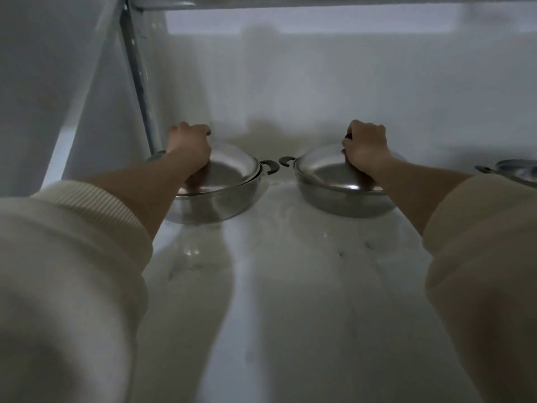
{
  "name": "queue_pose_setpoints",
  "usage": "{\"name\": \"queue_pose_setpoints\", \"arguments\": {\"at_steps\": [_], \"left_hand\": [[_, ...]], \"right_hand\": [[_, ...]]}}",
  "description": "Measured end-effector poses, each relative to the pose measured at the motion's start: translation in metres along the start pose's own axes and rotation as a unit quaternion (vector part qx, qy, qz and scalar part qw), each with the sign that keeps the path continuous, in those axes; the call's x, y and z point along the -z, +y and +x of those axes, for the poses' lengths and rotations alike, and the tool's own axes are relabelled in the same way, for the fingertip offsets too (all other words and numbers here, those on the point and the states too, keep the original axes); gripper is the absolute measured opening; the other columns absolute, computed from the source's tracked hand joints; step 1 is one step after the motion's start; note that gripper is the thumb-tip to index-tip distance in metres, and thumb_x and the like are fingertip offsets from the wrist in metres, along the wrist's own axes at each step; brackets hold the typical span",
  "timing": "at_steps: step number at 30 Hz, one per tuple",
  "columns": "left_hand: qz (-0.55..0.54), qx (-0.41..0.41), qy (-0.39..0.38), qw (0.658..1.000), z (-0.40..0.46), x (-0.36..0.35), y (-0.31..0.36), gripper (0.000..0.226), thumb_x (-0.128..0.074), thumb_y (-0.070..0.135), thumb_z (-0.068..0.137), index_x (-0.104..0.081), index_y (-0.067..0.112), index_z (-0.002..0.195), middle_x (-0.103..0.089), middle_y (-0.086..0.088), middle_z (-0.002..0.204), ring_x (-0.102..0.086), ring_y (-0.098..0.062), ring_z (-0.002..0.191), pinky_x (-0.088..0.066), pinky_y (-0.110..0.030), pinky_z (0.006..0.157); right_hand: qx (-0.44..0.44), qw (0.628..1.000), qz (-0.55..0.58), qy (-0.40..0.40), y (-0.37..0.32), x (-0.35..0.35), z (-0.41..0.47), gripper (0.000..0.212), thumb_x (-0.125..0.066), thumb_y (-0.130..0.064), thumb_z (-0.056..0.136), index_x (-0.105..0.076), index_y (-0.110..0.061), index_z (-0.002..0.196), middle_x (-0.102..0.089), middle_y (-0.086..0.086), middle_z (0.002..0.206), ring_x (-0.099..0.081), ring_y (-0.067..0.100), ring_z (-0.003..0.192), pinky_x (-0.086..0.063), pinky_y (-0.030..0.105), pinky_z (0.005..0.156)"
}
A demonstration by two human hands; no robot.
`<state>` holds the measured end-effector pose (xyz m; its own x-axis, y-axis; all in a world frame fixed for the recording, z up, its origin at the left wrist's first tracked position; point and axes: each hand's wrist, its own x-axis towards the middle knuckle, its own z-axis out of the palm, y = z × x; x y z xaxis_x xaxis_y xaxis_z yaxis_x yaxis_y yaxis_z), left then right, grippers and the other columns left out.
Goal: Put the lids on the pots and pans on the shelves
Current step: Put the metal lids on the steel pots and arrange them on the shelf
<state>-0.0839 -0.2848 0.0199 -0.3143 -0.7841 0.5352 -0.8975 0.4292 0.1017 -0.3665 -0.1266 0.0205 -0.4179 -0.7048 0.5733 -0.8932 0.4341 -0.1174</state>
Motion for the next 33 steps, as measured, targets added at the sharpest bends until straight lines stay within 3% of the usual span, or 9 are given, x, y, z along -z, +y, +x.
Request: {"name": "queue_pose_setpoints", "arguments": {"at_steps": [5,17,22,25,33], "left_hand": [[0.006,-0.012,-0.011,1.000,-0.003,0.002,-0.003,0.044,-0.041,0.011,0.092,-0.055,0.015,0.133,-0.058,-0.020,0.131,-0.051,-0.039,0.120,-0.040,-0.038,0.100],[0.025,-0.029,-0.058,0.998,-0.022,0.026,0.009,0.040,-0.045,0.015,0.095,-0.054,0.015,0.134,-0.055,-0.016,0.137,-0.048,-0.037,0.126,-0.038,-0.038,0.103],[0.058,-0.026,-0.093,0.994,-0.030,0.031,0.014,0.049,-0.039,0.017,0.095,-0.041,0.021,0.144,-0.051,-0.017,0.140,-0.045,-0.037,0.128,-0.036,-0.039,0.105],[0.063,-0.006,-0.074,0.995,-0.040,0.035,0.018,0.048,-0.033,0.022,0.096,-0.037,0.025,0.144,-0.048,-0.017,0.139,-0.040,-0.041,0.128,-0.037,-0.044,0.102],[0.004,-0.107,-0.044,0.993,-0.060,0.065,0.084,0.042,-0.035,0.025,0.096,-0.048,0.023,0.136,-0.051,-0.013,0.135,-0.044,-0.034,0.126,-0.040,-0.043,0.097]], "right_hand": [[-0.024,0.998,0.058,-0.006,0.004,-0.003,0.002,0.019,-0.047,-0.012,0.094,-0.059,-0.001,0.105,-0.065,0.020,0.107,-0.055,0.038,0.104,-0.035,0.038,0.095],[0.001,1.000,0.030,0.002,-0.004,0.011,-0.020,0.024,-0.047,-0.015,0.095,-0.059,0.002,0.108,-0.065,0.024,0.108,-0.055,0.040,0.106,-0.039,0.038,0.092],[-0.014,1.000,0.020,-0.018,-0.008,0.019,-0.031,0.032,-0.041,-0.024,0.095,-0.056,-0.002,0.113,-0.059,0.020,0.112,-0.048,0.039,0.111,-0.040,0.039,0.087],[0.000,1.000,-0.005,0.004,-0.012,0.026,-0.041,0.039,-0.038,-0.027,0.096,-0.054,-0.006,0.125,-0.056,0.019,0.120,-0.046,0.039,0.114,-0.041,0.041,0.089],[0.059,0.998,-0.024,0.004,-0.022,0.057,-0.059,0.039,-0.041,-0.025,0.094,-0.053,-0.006,0.126,-0.056,0.017,0.122,-0.048,0.035,0.114,-0.044,0.045,0.092]]}}
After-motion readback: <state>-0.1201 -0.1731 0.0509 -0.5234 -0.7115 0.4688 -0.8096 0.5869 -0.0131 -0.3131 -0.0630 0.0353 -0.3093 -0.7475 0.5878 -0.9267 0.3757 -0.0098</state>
